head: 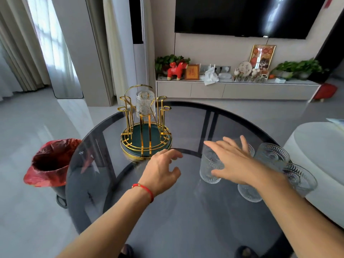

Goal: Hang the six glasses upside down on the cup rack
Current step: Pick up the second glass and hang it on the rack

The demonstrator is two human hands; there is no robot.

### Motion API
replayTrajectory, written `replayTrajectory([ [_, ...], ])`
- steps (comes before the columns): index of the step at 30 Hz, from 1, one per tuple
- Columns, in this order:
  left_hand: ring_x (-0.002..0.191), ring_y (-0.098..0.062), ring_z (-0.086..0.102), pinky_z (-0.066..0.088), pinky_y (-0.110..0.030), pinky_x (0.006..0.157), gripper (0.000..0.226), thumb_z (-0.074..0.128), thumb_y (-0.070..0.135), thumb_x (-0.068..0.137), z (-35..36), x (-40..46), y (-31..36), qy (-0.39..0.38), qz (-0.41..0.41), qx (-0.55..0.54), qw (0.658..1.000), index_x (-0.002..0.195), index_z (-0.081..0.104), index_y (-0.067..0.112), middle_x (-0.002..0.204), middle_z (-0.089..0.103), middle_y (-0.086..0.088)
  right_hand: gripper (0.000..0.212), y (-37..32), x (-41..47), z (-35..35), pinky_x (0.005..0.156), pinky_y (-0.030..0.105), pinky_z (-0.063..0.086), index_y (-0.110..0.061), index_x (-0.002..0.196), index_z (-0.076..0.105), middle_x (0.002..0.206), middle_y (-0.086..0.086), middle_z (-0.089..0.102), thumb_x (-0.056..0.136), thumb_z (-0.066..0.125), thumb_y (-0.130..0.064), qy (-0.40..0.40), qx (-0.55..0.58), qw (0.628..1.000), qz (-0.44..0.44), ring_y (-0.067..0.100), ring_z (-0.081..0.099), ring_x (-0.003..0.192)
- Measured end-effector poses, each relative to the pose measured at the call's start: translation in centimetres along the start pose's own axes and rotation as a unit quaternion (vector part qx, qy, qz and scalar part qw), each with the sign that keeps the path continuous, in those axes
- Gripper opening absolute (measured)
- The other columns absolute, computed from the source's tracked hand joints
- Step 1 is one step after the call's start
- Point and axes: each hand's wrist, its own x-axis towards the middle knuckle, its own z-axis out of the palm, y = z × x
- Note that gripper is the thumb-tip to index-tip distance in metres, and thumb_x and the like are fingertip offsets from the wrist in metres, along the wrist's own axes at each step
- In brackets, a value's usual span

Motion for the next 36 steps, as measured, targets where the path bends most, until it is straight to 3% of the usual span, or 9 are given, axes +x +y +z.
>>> replayTrajectory([
  [6,0.108,-0.011,0.059,0.06,-0.031,0.086,0.065,0.078,0.025,0.081,1.0,0.1,0.7,-0.06,0.006,-0.064,0.996,0.14,0.05,0.024,0.128,0.061,0.001,0.094,-0.8,-0.3,0.4,0.126,0.052,-0.015,-0.039,0.155,0.034,0.135,-0.004,0.052,0.072,0.074,-0.056,0.089,0.049,0.994,-0.048,0.017,0.038,0.141],
  [9,0.114,-0.01,0.056,0.058,-0.03,0.09,0.086,0.083,0.037,0.075,1.3,-0.1,1.1,-0.097,0.025,-0.109,0.989,0.147,0.036,0.029,0.134,0.055,0.007,0.096,-2.2,-0.7,0.8,0.123,0.037,0.011,-0.044,0.152,0.037,0.132,-0.008,0.054,0.065,0.076,-0.058,0.124,0.134,0.98,-0.074,0.015,0.046,0.133],
  [11,0.11,-0.011,0.058,0.057,-0.028,0.088,0.088,0.086,0.041,0.071,1.1,-0.2,1.2,-0.083,0.049,-0.131,0.987,0.143,0.036,0.034,0.128,0.058,0.013,0.097,-2.9,-0.9,0.8,0.103,0.022,0.034,-0.047,0.149,0.039,0.129,-0.012,0.057,0.062,0.079,-0.058,0.141,0.215,0.963,-0.075,0.011,0.052,0.124],
  [13,0.106,-0.012,0.064,0.059,-0.032,0.084,0.081,0.089,0.041,0.067,0.4,-0.1,1.0,-0.052,0.047,-0.167,0.983,0.134,0.044,0.036,0.122,0.064,0.015,0.095,-3.4,-1.0,0.7,0.092,0.011,0.038,-0.048,0.146,0.043,0.129,-0.018,0.059,0.061,0.084,-0.057,0.144,0.306,0.938,-0.072,0.002,0.057,0.119],
  [17,0.103,-0.011,0.069,0.062,-0.036,0.085,0.074,0.091,0.047,0.061,-1.2,0.2,0.4,-0.016,-0.015,-0.263,0.965,0.122,0.051,0.035,0.118,0.067,0.01,0.07,-3.9,-0.8,0.7,0.099,0.014,0.05,-0.039,0.141,0.054,0.139,-0.018,0.061,0.078,0.078,-0.057,0.129,0.514,0.846,-0.065,-0.007,0.059,0.124],
  [21,0.094,0.006,0.066,0.056,-0.014,0.077,0.077,0.092,0.05,0.054,-1.9,0.3,0.3,0.042,-0.059,-0.32,0.945,0.115,0.05,0.029,0.111,0.063,0.009,0.035,-4.9,-0.3,1.8,0.108,0.041,0.052,-0.026,0.128,0.065,0.131,0.002,0.072,0.105,0.049,-0.048,0.06,0.648,0.757,0.05,0.012,0.069,0.117],
  [26,0.103,-0.003,0.067,0.057,-0.023,0.085,0.079,0.095,0.05,0.053,-1.7,0.6,0.3,0.062,-0.048,-0.325,0.942,0.116,0.051,0.032,0.112,0.066,0.008,0.047,-5.8,0.5,2.4,0.089,0.049,0.058,-0.012,0.128,0.071,0.122,0.022,0.076,0.108,0.043,-0.043,-0.045,0.783,0.612,0.101,0.035,0.072,0.101],
  [31,0.115,-0.011,0.067,0.055,-0.038,0.1,0.082,0.096,0.044,0.057,-1.9,0.9,0.0,0.051,-0.034,-0.367,0.928,0.125,0.053,0.03,0.12,0.069,0.008,0.048,-6.5,1.3,2.5,0.108,0.048,0.049,-0.01,0.141,0.063,0.142,0.019,0.066,0.11,0.041,-0.039,-0.087,0.867,0.486,0.064,0.034,0.064,0.126],
  [36,0.116,0.003,0.062,0.052,-0.026,0.1,0.068,0.066,0.071,0.077,-4.0,1.2,-2.4,0.007,-0.035,-0.287,0.957,0.131,0.058,0.03,0.121,0.068,0.016,0.051,-6.6,2.3,3.0,0.108,0.047,0.05,-0.007,0.143,0.059,0.139,0.019,0.068,0.105,0.052,-0.04,-0.039,0.887,0.454,0.071,0.034,0.063,0.131],
])
